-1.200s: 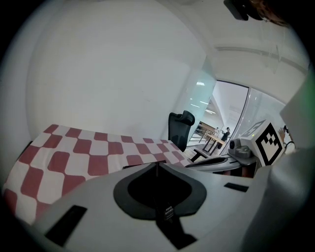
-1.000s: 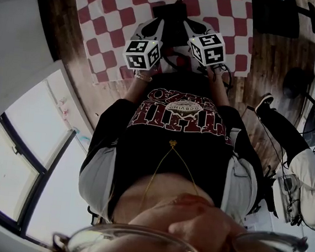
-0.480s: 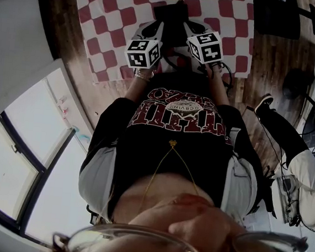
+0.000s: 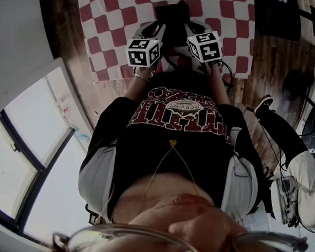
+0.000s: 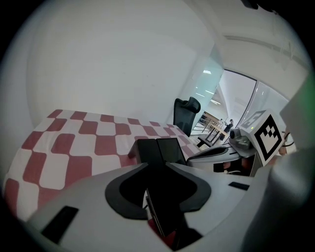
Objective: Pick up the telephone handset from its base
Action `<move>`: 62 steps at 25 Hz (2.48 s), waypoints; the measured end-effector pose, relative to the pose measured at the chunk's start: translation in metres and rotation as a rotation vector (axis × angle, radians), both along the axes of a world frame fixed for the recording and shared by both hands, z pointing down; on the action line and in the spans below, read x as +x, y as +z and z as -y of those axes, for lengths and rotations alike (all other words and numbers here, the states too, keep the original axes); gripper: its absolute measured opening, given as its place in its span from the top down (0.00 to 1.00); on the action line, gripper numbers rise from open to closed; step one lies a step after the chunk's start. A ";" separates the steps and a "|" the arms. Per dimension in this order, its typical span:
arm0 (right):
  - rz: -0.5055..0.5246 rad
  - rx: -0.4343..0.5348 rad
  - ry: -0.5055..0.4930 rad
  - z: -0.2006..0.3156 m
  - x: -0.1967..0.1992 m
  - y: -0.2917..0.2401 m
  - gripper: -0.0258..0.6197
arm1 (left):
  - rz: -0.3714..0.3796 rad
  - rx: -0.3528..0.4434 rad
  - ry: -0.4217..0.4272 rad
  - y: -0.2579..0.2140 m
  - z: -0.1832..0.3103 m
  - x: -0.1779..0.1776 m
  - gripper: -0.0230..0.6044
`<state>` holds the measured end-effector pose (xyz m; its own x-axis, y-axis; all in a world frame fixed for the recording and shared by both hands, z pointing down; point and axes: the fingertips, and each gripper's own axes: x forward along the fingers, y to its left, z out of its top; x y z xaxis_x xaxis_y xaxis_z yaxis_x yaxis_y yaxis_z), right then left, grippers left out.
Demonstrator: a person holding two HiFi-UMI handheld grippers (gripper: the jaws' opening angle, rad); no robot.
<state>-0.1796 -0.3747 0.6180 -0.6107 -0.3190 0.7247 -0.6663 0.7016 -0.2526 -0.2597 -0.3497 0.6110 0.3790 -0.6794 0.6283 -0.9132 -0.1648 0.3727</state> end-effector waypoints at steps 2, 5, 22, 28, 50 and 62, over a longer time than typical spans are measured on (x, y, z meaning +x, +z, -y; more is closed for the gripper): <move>-0.005 -0.004 -0.002 0.000 0.001 0.002 0.93 | 0.005 -0.012 0.002 0.004 -0.001 -0.001 0.80; -0.007 -0.012 0.001 -0.002 0.002 0.004 0.93 | -0.002 -0.051 0.021 0.015 -0.006 0.000 0.72; -0.032 -0.020 0.005 -0.006 0.007 0.010 0.93 | -0.128 -0.147 0.120 0.050 -0.016 0.015 0.64; -0.025 -0.021 0.021 -0.008 0.009 0.008 0.93 | -0.211 -0.176 0.151 0.057 -0.016 0.025 0.63; -0.014 0.004 0.056 -0.018 0.017 -0.001 0.93 | -0.121 -0.185 0.091 0.040 -0.011 0.024 0.67; -0.009 0.019 0.060 -0.022 0.020 -0.006 0.93 | -0.141 -0.168 0.062 0.034 -0.014 0.020 0.79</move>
